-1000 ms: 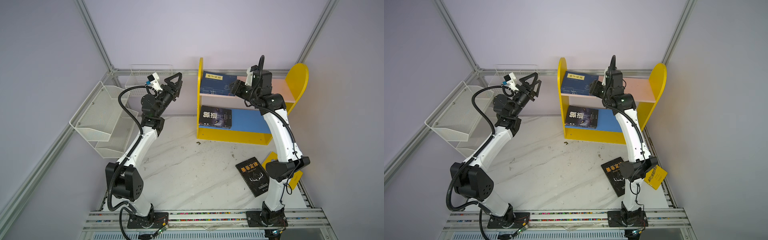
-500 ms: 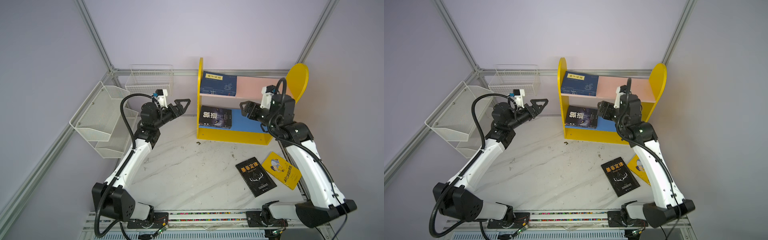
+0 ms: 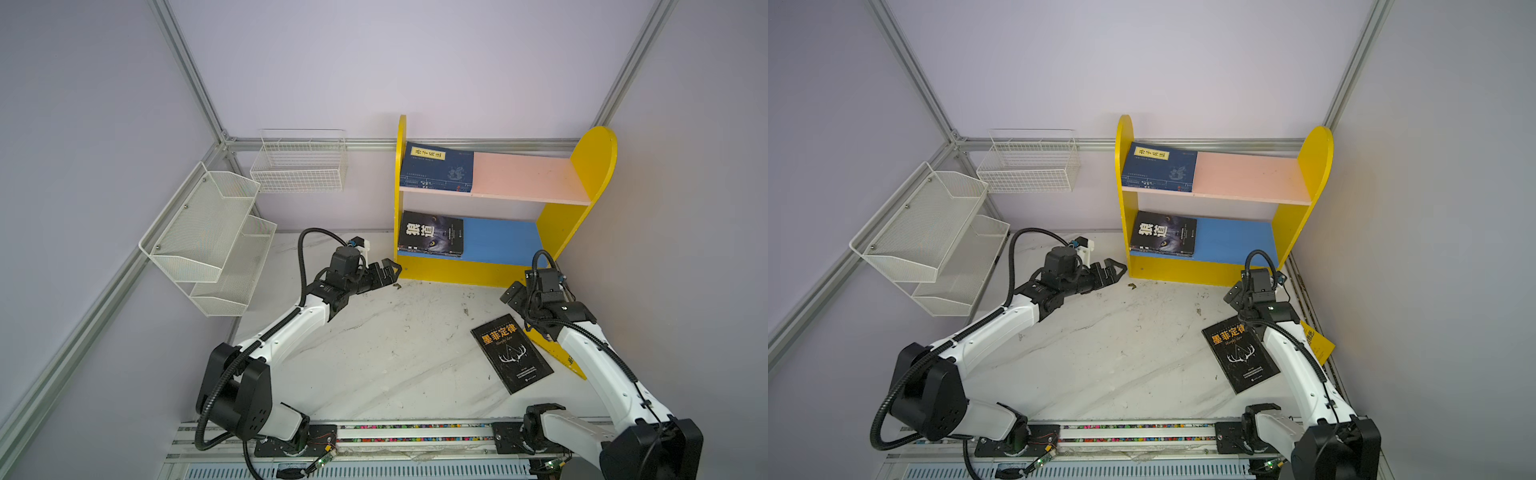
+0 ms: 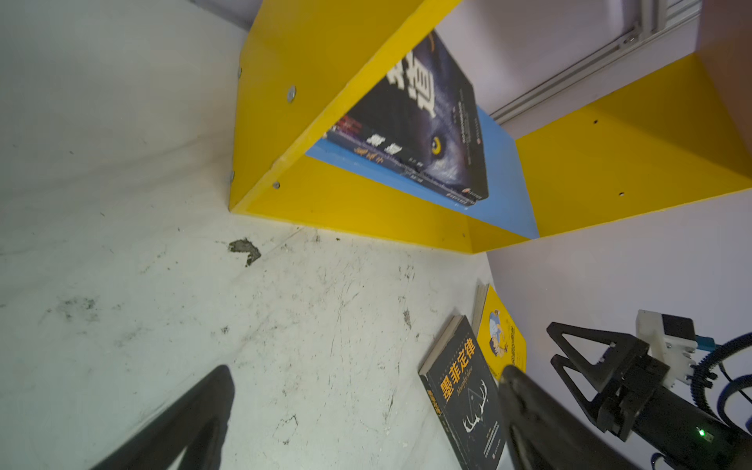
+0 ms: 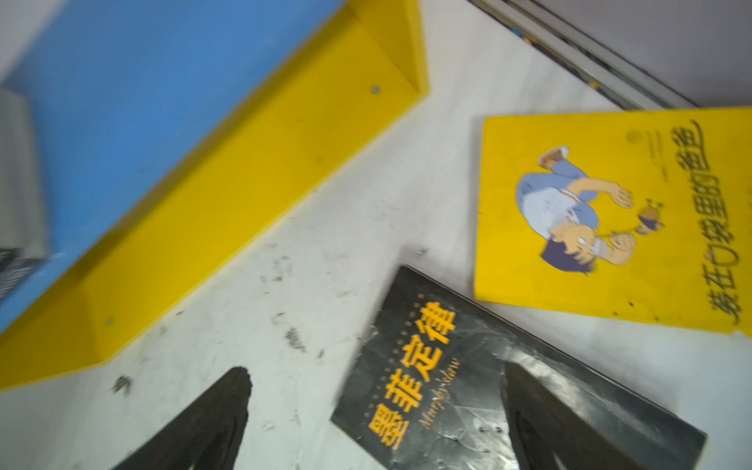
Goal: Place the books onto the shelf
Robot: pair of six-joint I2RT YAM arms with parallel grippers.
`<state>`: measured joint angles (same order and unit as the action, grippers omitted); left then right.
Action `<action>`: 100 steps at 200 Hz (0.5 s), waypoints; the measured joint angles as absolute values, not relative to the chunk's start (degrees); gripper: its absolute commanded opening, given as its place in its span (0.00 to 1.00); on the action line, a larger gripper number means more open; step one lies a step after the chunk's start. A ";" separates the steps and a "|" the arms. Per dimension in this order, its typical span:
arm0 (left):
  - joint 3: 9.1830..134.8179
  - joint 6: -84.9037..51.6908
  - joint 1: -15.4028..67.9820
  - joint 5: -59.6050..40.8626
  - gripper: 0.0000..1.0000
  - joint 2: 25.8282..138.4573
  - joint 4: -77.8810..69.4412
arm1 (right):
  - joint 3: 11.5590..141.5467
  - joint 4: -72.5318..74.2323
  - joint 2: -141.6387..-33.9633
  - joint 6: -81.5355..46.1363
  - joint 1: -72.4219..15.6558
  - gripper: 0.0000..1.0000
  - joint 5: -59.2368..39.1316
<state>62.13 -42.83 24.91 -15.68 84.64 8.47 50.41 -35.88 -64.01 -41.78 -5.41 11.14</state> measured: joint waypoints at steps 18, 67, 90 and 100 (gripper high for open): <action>62.11 -43.83 26.22 -15.40 1.00 85.93 8.75 | 47.44 -35.14 -64.93 -41.01 0.01 0.97 9.23; 61.41 -45.43 26.37 -14.57 1.00 85.17 8.23 | 33.63 -27.42 -65.67 -38.39 15.09 0.97 -0.21; 59.44 -45.56 26.37 -13.63 1.00 82.59 8.93 | 30.85 -24.88 -64.93 -38.00 15.07 0.97 -2.09; 58.83 -45.74 26.37 -13.10 1.00 81.12 9.54 | 30.30 -22.74 -65.58 -37.85 15.11 0.97 -3.14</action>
